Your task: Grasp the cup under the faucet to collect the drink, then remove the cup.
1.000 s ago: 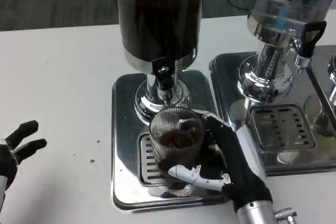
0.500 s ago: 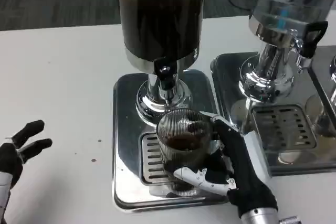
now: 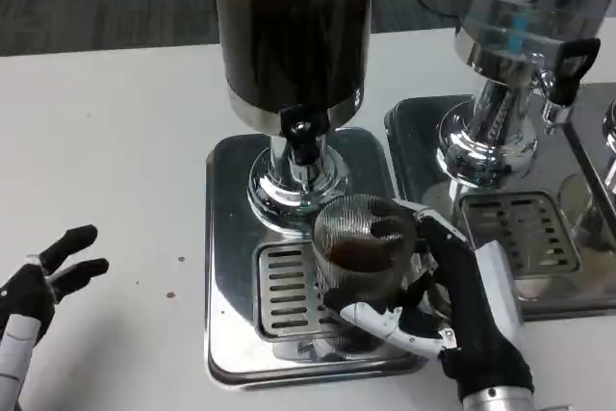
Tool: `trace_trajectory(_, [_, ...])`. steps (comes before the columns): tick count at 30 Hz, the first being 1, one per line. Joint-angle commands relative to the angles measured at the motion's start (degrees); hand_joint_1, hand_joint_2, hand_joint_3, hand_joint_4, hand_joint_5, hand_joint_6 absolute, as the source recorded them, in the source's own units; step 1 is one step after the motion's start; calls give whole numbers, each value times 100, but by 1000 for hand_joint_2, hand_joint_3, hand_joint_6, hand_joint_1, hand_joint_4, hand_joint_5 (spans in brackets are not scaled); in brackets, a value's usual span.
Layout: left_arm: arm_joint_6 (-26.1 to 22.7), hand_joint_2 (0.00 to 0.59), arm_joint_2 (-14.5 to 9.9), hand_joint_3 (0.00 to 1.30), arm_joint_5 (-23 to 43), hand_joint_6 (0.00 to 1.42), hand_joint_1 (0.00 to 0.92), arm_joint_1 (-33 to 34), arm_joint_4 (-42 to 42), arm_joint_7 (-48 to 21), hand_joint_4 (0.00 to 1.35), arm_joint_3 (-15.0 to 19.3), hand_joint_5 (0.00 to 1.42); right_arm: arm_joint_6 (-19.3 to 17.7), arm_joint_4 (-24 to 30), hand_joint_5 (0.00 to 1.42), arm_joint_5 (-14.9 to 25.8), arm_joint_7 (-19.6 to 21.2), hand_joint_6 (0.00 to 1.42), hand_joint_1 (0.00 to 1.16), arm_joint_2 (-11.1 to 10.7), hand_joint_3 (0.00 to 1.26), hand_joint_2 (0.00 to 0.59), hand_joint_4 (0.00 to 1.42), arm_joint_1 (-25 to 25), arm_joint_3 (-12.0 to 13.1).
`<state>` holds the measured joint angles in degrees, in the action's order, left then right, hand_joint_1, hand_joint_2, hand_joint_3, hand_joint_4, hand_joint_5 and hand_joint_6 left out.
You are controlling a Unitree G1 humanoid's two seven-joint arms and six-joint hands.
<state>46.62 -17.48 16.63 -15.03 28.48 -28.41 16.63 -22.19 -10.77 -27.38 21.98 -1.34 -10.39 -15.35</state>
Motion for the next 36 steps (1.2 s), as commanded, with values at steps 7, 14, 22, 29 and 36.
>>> trace_trajectory(7, [522, 160, -578, 30, -2196, 7, 0, -27, -128, 1165, 0, 0, 40, -388, 596, 733, -15, 68, 1063, 914, -136, 524, 178, 610, -353, 37])
trace_trajectory(14, [448, 144, -948, 0, -4278, 0, 0, -250, -857, 2355, 0, -99, 0, -415, 878, 734, -38, 11, 1071, 908, -173, 535, 177, 610, -516, 6])
trace_trajectory(22, [-112, 117, -1387, 0, -5651, 0, 0, -537, -1599, 3105, 0, -392, 0, -472, 1068, 743, -56, -88, 1076, 906, -207, 538, 177, 619, -656, -82])
trace_trajectory(29, [-430, 95, -1603, 0, -5739, 0, 0, -748, -1832, 3408, 0, -587, 0, -520, 1319, 744, -7, -253, 1077, 906, -267, 538, 177, 625, -848, -136])
trace_trajectory(36, [-624, 86, -1672, 0, -5711, 0, 0, -965, -2026, 3515, 0, -727, 0, -553, 1591, 744, 37, -428, 1077, 906, -357, 538, 177, 627, -1057, -168])
